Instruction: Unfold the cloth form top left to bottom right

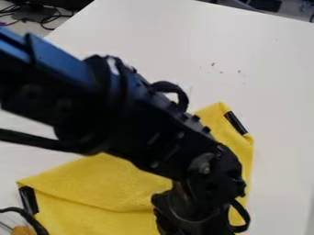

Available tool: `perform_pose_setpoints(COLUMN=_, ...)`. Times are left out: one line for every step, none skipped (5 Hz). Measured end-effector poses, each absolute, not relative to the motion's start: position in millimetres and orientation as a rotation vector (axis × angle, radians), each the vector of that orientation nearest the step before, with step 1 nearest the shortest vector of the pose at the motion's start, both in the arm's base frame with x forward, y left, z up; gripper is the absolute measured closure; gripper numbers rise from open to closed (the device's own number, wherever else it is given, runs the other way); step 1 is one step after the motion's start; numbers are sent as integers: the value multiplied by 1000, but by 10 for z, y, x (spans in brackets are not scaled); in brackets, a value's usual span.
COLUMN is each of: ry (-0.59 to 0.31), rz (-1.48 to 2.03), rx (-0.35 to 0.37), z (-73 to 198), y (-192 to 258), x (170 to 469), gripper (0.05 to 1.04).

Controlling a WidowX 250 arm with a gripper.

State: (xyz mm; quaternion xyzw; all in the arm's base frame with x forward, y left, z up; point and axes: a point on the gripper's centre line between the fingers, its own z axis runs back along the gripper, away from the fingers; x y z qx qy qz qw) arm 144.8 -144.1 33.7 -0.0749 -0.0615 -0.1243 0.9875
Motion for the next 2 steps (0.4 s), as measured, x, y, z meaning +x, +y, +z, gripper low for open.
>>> perform_pose_setpoints(ry=-131, rz=-260, rx=-116, z=395, y=-1468, x=1469, gripper=83)
perform_pose_setpoints(ry=-140, rz=-310, rx=-85, z=375, y=-1434, x=1528, gripper=83)
